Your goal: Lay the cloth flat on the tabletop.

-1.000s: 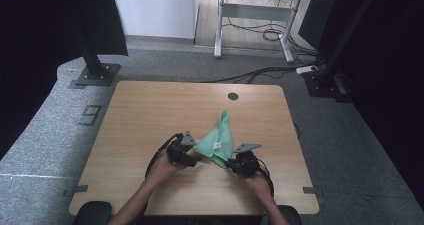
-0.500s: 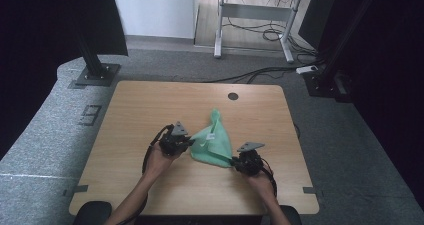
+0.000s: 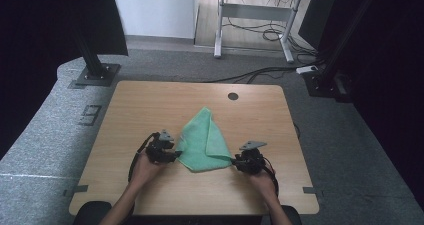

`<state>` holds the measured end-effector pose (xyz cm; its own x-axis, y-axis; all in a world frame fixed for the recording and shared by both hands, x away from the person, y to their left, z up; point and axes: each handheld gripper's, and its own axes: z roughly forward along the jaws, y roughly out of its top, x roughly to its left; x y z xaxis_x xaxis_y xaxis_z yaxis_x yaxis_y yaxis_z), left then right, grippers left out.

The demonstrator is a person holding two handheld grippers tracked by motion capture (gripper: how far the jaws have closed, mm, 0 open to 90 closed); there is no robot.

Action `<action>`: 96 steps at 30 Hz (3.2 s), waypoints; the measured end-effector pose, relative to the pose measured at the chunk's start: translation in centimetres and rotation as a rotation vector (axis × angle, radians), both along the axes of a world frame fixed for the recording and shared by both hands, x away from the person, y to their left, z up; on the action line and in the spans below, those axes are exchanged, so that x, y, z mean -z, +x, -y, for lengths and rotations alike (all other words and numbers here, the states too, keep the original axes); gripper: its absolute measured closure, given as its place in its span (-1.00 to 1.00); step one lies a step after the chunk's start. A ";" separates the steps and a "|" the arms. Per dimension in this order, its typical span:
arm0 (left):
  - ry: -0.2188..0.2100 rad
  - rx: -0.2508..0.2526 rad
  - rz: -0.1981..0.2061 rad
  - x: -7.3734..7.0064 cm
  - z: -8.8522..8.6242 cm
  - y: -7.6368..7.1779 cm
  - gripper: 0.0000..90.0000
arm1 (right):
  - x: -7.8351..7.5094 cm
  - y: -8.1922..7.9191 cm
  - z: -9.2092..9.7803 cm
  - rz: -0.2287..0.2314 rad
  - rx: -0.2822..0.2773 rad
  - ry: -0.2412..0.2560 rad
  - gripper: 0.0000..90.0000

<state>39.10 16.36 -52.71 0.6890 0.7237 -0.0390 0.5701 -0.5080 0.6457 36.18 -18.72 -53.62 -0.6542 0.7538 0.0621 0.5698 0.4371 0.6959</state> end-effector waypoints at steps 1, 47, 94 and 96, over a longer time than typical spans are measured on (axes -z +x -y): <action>0.000 0.000 0.000 0.0 0.0 0.0 -0.10 | 0.0 0.0 0.0 0.000 0.000 0.000 0.45; 0.015 -0.141 0.114 1.3 -2.0 0.7 -0.67 | 0.1 4.0 -8.2 0.003 -0.121 -0.047 0.81; -0.012 -0.182 0.066 2.1 -2.2 1.0 -0.68 | -0.4 2.2 -1.0 0.016 0.116 -0.133 -0.30; -0.012 -0.181 0.065 2.1 -2.3 0.8 -0.68 | 0.1 2.0 -1.2 0.025 0.127 -0.157 -0.34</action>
